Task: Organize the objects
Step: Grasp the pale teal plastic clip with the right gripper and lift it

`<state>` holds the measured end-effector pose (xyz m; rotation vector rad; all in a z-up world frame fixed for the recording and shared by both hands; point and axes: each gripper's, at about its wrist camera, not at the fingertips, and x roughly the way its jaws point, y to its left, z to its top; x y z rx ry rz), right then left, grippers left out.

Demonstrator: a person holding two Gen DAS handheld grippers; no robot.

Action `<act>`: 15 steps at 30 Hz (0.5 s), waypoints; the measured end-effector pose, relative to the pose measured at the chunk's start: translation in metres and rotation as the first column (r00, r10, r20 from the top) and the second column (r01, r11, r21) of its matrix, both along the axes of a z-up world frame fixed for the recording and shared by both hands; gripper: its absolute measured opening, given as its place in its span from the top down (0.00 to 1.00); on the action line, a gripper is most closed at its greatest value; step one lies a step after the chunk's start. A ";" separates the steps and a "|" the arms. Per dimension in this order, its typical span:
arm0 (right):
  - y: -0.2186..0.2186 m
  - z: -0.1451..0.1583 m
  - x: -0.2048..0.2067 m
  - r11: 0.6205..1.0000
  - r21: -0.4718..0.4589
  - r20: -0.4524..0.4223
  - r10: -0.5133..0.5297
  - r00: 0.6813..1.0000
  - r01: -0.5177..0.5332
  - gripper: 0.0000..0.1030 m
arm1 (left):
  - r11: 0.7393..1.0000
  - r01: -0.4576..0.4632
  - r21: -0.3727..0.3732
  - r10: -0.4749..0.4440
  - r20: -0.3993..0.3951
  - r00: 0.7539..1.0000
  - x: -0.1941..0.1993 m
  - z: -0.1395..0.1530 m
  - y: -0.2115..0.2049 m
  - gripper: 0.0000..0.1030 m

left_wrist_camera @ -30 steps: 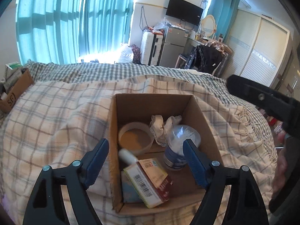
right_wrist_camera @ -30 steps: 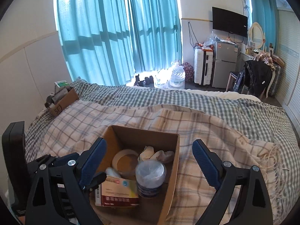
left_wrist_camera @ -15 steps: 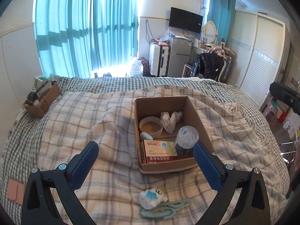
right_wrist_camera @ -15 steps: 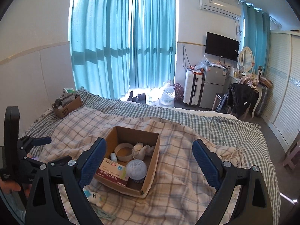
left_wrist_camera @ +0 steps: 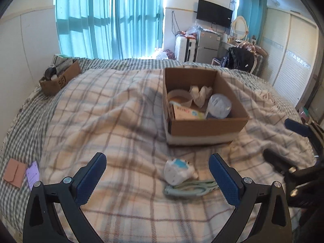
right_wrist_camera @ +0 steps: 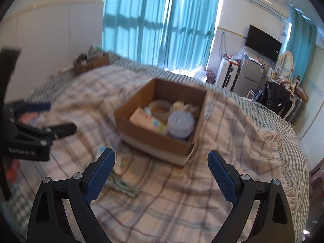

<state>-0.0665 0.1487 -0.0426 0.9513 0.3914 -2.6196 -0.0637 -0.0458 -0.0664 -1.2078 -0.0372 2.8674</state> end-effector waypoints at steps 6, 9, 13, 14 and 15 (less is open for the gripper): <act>-0.020 -0.064 -0.005 0.996 0.001 0.143 0.093 0.985 -0.095 0.10 | 0.999 -0.014 -0.045 0.017 0.056 0.998 0.004 -0.039 -0.001 0.00; -0.034 -0.085 -0.005 0.988 0.017 0.205 0.146 0.968 -0.153 0.10 | 1.000 0.005 -0.013 -0.004 0.097 0.995 0.001 -0.052 -0.003 0.00; -0.049 -0.109 -0.012 0.979 0.044 0.284 0.179 0.942 -0.199 0.12 | 0.999 -0.031 -0.005 0.032 0.138 0.990 -0.001 -0.065 -0.009 0.00; -0.052 -0.114 -0.015 0.978 0.049 0.298 0.178 0.938 -0.201 0.16 | 0.999 -0.036 0.003 0.036 0.143 0.989 -0.001 -0.066 -0.011 0.00; -0.054 -0.119 -0.018 0.978 0.049 0.313 0.177 0.933 -0.202 0.18 | 0.999 -0.043 0.009 0.041 0.144 0.989 -0.001 -0.066 -0.013 0.00</act>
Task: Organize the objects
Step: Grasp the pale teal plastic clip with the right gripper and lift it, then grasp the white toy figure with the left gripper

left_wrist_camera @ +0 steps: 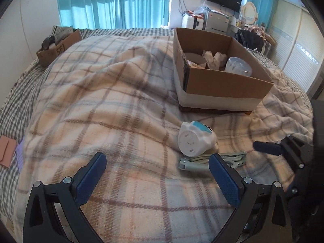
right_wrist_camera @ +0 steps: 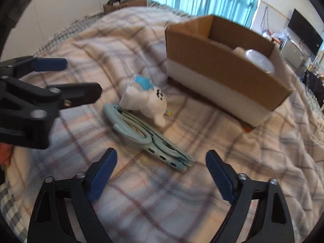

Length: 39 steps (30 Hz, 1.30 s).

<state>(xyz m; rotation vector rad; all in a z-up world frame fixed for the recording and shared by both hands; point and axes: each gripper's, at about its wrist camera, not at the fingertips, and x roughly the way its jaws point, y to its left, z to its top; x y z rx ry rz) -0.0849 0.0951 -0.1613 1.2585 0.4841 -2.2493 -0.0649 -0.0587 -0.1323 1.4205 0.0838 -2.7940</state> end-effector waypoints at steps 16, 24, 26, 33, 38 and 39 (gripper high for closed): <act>-0.008 -0.009 -0.014 0.999 -0.033 0.047 -0.002 0.999 0.004 0.66 | 0.999 -0.043 -0.007 0.043 -0.019 0.999 0.003 0.005 -0.004 0.00; 0.025 0.020 -0.003 0.984 -0.148 -0.015 -0.102 0.995 0.098 0.82 | 0.998 -0.062 0.005 0.062 -0.029 0.998 0.001 0.013 -0.005 0.00; 0.031 0.029 0.001 0.977 -0.179 -0.034 -0.122 0.992 0.114 0.82 | 0.998 -0.058 0.001 0.058 -0.031 0.998 0.000 0.015 -0.002 0.00; 0.067 0.066 -0.005 0.936 -0.232 -0.107 -0.295 0.949 0.265 0.88 | 1.000 0.006 -0.005 -0.006 -0.004 1.000 -0.021 0.012 0.034 0.00; 0.094 0.065 -0.014 0.906 -0.259 -0.072 -0.365 0.928 0.336 0.88 | 0.999 0.042 -0.016 -0.041 0.041 0.998 -0.044 -0.006 0.061 0.00; 0.098 0.063 -0.014 0.902 -0.266 -0.063 -0.369 0.927 0.340 0.88 | 0.999 0.045 -0.029 -0.044 0.054 0.998 -0.049 -0.012 0.065 0.00</act>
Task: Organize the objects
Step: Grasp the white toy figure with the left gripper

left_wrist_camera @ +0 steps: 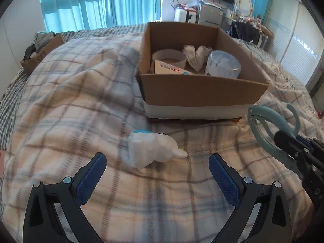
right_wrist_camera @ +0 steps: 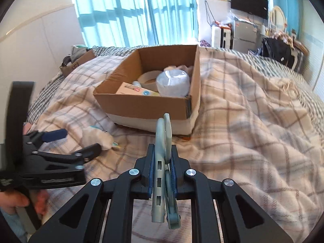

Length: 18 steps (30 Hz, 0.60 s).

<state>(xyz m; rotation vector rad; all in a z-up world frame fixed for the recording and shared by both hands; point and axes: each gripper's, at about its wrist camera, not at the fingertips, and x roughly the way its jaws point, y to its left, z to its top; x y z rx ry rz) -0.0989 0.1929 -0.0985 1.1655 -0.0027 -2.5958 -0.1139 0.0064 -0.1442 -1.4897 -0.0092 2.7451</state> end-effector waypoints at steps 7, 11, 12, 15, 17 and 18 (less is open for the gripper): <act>0.005 -0.005 -0.001 1.000 -0.016 0.012 -0.002 1.000 0.002 0.88 | 0.998 0.031 -0.052 -0.030 0.033 0.999 -0.019 -0.021 0.010 0.05; 0.003 -0.009 -0.002 1.000 -0.009 0.020 -0.003 1.000 0.003 0.88 | 0.996 0.039 -0.077 -0.033 0.080 0.996 -0.026 -0.035 0.012 0.27; 0.003 -0.008 -0.001 1.000 -0.008 0.017 -0.004 1.000 0.004 0.88 | 0.996 0.044 -0.074 -0.037 0.089 0.995 -0.026 -0.037 0.012 0.32; 0.004 -0.007 0.000 1.000 -0.009 0.012 -0.002 1.000 0.002 0.88 | 0.997 0.058 -0.056 -0.054 0.073 0.996 -0.022 -0.033 0.012 0.32; 0.004 -0.006 0.001 1.000 -0.012 0.010 0.001 1.000 -0.001 0.88 | 0.997 0.067 -0.045 -0.064 0.052 0.997 -0.016 -0.027 0.013 0.32; 0.004 -0.005 0.002 1.000 -0.012 0.006 0.001 1.000 -0.001 0.88 | 0.997 0.071 -0.038 -0.069 0.044 0.997 -0.013 -0.024 0.013 0.32</act>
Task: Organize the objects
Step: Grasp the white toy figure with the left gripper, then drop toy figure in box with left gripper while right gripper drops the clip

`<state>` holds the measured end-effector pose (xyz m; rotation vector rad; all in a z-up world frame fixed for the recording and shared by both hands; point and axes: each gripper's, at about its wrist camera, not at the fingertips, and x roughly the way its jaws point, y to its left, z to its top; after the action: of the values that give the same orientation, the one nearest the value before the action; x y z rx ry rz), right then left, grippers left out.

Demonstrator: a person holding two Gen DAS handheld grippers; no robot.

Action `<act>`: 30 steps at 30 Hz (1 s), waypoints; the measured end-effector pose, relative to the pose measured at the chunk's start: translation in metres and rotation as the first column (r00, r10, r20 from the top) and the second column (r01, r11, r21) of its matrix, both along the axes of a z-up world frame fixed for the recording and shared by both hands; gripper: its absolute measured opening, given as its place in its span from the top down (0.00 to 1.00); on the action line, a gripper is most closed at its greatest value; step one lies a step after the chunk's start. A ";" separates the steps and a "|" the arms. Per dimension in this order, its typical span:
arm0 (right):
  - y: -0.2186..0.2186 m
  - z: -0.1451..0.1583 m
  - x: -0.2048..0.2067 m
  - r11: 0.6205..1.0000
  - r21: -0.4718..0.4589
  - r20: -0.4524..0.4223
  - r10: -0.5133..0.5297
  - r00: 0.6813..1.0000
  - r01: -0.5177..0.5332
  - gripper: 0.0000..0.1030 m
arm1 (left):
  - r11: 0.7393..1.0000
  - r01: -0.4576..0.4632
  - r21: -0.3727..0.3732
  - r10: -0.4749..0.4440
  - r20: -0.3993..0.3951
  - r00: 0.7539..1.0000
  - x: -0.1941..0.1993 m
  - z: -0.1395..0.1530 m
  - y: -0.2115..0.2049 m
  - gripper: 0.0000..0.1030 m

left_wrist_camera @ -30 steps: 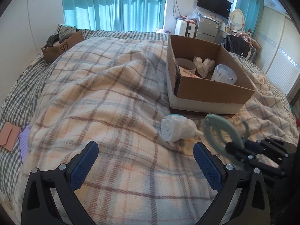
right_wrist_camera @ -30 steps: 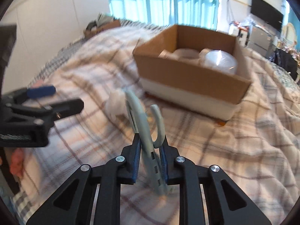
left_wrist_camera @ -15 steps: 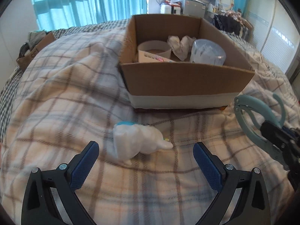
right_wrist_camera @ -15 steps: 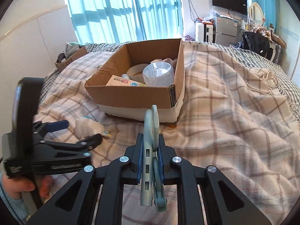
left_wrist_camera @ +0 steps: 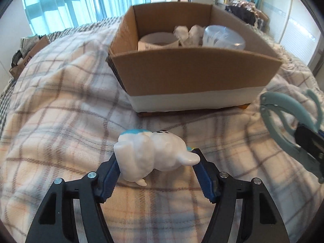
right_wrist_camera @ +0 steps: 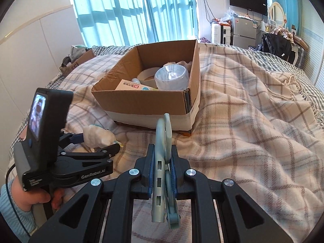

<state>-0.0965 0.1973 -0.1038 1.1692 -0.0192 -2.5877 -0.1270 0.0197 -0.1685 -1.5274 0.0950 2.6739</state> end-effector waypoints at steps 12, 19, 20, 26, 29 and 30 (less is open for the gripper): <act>0.003 0.052 0.025 1.000 -0.001 -0.130 -0.007 0.991 0.007 0.88 | 0.990 0.097 0.102 -0.080 -0.160 0.984 0.041 0.091 0.006 0.32; -0.001 0.114 0.019 0.998 0.061 -0.247 0.016 0.969 -0.001 0.88 | 0.986 0.140 0.093 -0.115 -0.235 0.965 0.018 0.148 0.005 0.32; -0.003 0.124 0.017 0.997 0.072 -0.269 0.021 0.963 -0.001 0.88 | 0.986 0.141 0.091 -0.115 -0.242 0.963 0.013 0.154 0.005 0.32; -0.016 0.179 -0.012 0.997 0.080 -0.365 0.050 0.930 -0.022 0.88 | 0.984 0.156 0.085 -0.125 -0.293 0.948 -0.023 0.188 0.007 0.32; -0.022 0.190 -0.040 0.997 0.068 -0.367 0.052 0.929 -0.029 0.88 | 0.984 0.159 0.076 -0.129 -0.298 0.946 -0.048 0.194 0.009 0.32; -0.024 0.190 -0.050 0.997 0.067 -0.361 0.054 0.931 -0.032 0.88 | 0.985 0.157 0.075 -0.128 -0.297 0.946 -0.054 0.194 0.010 0.32</act>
<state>-0.1468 0.1728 0.0863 0.6822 0.1632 -2.7393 -0.1814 0.0296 0.0252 -1.0467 0.0826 2.7202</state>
